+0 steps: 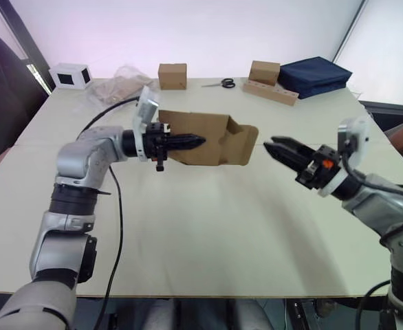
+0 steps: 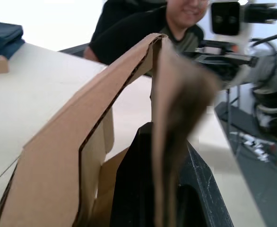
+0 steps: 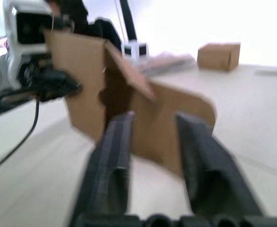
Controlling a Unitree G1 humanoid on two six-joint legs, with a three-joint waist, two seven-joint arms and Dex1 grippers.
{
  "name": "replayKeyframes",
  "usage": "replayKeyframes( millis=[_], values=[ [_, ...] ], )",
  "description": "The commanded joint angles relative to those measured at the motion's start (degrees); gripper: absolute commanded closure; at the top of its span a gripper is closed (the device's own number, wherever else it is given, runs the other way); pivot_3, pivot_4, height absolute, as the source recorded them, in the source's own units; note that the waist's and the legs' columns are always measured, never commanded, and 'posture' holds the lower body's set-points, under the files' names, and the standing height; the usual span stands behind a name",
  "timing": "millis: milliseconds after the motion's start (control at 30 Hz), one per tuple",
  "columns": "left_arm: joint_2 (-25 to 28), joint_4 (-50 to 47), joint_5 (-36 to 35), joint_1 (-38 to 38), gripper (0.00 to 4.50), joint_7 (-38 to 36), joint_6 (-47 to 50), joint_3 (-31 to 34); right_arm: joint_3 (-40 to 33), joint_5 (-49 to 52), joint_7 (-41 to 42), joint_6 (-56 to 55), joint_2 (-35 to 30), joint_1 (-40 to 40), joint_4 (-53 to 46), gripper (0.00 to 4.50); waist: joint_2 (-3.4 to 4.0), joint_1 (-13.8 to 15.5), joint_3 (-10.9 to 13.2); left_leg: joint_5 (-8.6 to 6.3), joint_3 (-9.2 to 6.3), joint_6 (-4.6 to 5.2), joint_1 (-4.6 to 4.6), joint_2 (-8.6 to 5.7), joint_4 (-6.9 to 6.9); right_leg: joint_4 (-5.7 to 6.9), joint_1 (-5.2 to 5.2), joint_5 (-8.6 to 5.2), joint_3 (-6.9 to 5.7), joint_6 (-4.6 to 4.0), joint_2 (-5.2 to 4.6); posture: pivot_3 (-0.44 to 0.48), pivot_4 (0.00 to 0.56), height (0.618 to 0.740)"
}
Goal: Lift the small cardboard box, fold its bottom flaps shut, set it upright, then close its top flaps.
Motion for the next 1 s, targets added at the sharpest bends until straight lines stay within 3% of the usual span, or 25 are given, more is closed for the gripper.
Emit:
replayKeyframes(
  millis=[33,400,1000],
  values=[
    [1.9,-1.2,-4.8,-2.9,4.50,-1.6,3.4,3.7,0.3,1.6,-1.6,-0.2,0.8,-5.4,1.2,4.40,0.00,0.0,0.0,0.00,-0.01,0.00,0.00,0.00,0.01,0.00,0.01,0.00,-0.01,0.00,0.01,0.000,0.150,0.740],
    [2.6,-0.5,-6.6,-2.9,4.50,-2.7,4.7,4.1,6.3,0.8,-1.6,0.4,4.1,-14.1,3.6,4.40,0.01,-0.7,0.0,0.08,-0.01,-0.14,-0.02,-0.01,0.01,0.00,0.00,0.00,-0.01,0.00,-0.01,0.000,0.150,0.740],
    [-0.6,-1.2,-12.1,-3.7,4.50,0.6,9.8,5.3,11.9,-4.4,-1.0,-0.8,9.4,-15.6,2.9,4.40,0.01,-1.2,0.0,0.08,-0.01,-0.14,-0.02,0.00,0.00,0.01,-0.04,0.00,0.00,0.00,-0.01,0.000,0.150,0.740]
  ],
)
